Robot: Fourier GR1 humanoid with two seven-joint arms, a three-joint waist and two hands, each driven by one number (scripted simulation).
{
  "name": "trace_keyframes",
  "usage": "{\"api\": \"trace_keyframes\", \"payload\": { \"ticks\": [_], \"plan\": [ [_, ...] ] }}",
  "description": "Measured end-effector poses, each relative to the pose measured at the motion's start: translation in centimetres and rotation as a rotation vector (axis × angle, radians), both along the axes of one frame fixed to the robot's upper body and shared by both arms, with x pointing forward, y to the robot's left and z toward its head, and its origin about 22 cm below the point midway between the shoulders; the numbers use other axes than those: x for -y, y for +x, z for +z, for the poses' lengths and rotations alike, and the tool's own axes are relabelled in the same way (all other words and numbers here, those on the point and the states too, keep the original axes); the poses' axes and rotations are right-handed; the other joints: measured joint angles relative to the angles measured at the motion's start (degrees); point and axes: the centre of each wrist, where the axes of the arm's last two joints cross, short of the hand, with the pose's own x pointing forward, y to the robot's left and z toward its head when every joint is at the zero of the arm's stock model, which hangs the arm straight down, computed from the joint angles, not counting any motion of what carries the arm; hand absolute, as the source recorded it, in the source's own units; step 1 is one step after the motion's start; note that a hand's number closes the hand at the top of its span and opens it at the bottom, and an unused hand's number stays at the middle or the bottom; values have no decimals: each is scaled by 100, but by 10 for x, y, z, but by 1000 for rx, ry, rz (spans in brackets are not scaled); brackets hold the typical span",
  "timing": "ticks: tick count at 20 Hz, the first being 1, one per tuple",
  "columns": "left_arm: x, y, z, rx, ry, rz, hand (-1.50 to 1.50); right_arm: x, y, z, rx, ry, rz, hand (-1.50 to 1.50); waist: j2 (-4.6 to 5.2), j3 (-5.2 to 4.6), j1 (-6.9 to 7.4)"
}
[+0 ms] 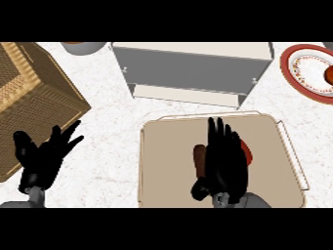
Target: Pick the sweet potato from the tray and place it in the tiered shelf
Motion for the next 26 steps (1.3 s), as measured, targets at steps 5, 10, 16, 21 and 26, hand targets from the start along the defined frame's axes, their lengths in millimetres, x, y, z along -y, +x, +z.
{"api": "trace_keyframes", "payload": {
  "ticks": [5, 10, 16, 21, 26],
  "plan": [
    [1, 1, 2, -4, -3, 1, 0, -2, 7, -8, 3, -41, -23, -150, 4, -2, 11],
    [2, 2, 3, -14, -9, 1, 0, -6, 6, -20, 3, -64, -32, -150, 5, -2, 23],
    [1, 4, 3, -18, -14, -9, 0, -5, 16, -31, 4, -62, -56, -150, -8, -8, 41],
    [3, 4, 4, -17, -9, -13, 0, -3, 19, -39, -78, -54, -2, 150, -37, -29, 67],
    [2, 5, 3, -27, -8, -21, 0, -12, 15, -41, -107, -26, 72, 150, -84, -44, 64]
  ]
}}
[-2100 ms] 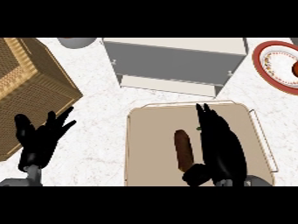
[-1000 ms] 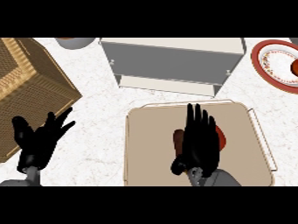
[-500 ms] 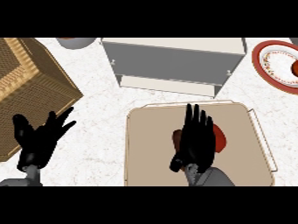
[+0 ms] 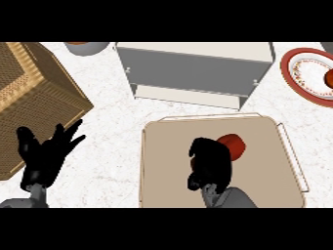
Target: Pick the sweet potato from the tray and place it in the tiered shelf
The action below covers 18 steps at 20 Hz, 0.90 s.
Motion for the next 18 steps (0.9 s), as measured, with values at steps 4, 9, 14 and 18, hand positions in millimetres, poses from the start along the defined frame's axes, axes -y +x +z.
{"api": "trace_keyframes", "payload": {
  "ticks": [4, 9, 14, 18],
  "plan": [
    [-1, 1, -3, -4, 6, -1, 0, -6, -3, -1, 15, 5, 40, 150, -7, 1, -10],
    [9, 8, 3, 22, 1, -28, 0, -34, -2, 7, -13, 129, 144, 150, 99, 17, 179],
    [11, 11, 1, 29, 0, -40, 0, -65, 6, 37, 64, 252, 245, 150, 130, 34, 255],
    [9, 10, 1, 31, -3, -42, 0, -84, 7, 74, 218, 321, 299, 150, 113, 27, 246]
  ]
}}
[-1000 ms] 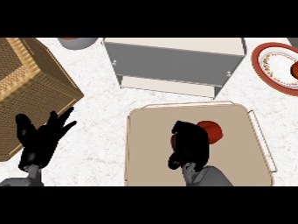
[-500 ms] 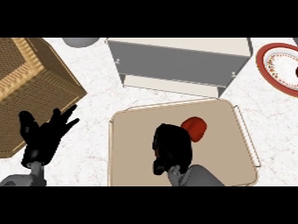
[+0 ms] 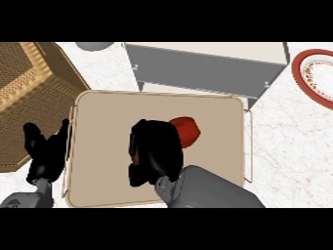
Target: Pick the sweet potato from the tray and place it in the tiered shelf
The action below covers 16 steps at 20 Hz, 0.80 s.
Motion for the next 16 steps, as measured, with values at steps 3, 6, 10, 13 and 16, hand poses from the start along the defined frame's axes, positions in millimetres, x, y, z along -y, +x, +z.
{"api": "trace_keyframes", "payload": {
  "ticks": [3, 6, 10, 13, 16],
  "plan": [
    [-2, -1, 1, -19, 1, 10, 0, -11, -2, 33, 135, 36, 18, 150, -28, -5, -51],
    [-2, -5, -1, -26, 8, 26, 0, -18, -2, 68, 262, 69, 4, 150, -63, -4, -117],
    [-6, -9, -4, -28, 15, 42, 0, -21, -2, 112, 380, 112, -34, 150, -91, 2, -216],
    [-8, -11, -4, -24, 17, 48, 0, -23, 1, 147, 439, 143, -65, 150, -98, 2, -255],
    [-11, -13, -5, -20, 13, 57, 0, -23, 6, 175, 483, 156, -98, 150, -94, 3, -291]
  ]
}}
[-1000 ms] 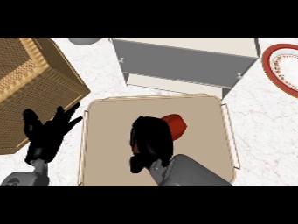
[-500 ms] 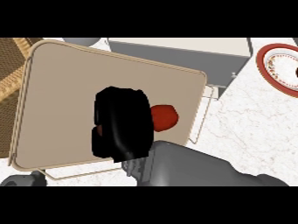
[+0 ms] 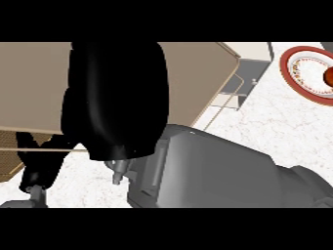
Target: Pick the sweet potato from the tray and place it in the tiered shelf
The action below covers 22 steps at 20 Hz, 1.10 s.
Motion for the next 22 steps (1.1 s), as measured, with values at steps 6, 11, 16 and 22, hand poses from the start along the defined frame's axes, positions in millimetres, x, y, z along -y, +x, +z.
{"api": "trace_keyframes", "payload": {
  "ticks": [6, 11, 16, 22],
  "plan": [
    [-1, -3, 0, 10, -3, 6, 0, 12, 17, 49, 35, 49, -72, 150, 22, 0, -34],
    [-1, -2, 1, 14, -6, 3, 0, 31, 37, 83, 49, 79, -145, 150, 48, 2, -21],
    [1, 1, 6, 5, -6, -3, 0, 52, 63, 108, 31, 75, -202, 150, 76, -4, 22],
    [0, 1, 4, 19, -12, -14, 0, 71, 95, 112, -49, 46, -230, 150, 97, -5, 58]
  ]
}}
